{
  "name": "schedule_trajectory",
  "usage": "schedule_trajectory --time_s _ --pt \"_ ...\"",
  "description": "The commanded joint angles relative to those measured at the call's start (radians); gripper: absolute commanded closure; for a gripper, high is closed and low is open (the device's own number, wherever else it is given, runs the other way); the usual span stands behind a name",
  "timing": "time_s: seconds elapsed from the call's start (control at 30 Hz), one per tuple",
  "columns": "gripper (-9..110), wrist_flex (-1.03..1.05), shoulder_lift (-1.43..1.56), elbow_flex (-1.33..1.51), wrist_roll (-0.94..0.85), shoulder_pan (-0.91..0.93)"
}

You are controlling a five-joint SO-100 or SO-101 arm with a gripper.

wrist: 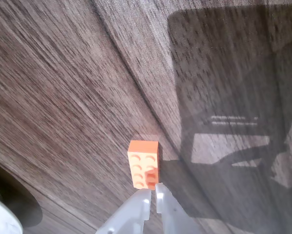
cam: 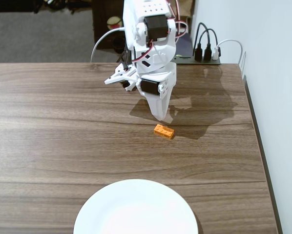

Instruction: Grasp a lego block and put it on the plate.

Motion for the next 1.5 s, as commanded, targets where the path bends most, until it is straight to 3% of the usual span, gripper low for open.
schedule_trajectory --time_s 0.0,0.3,0.43,1.47 --pt "100 0.005 0.014 -0.034 0.005 -0.003" --pt "100 0.000 0.014 -0.028 0.000 -0.002" --pt "85 0.005 0.015 -0.023 -0.006 -0.005" --pt "86 -0.123 -0.190 -0.006 0.046 -0.032"
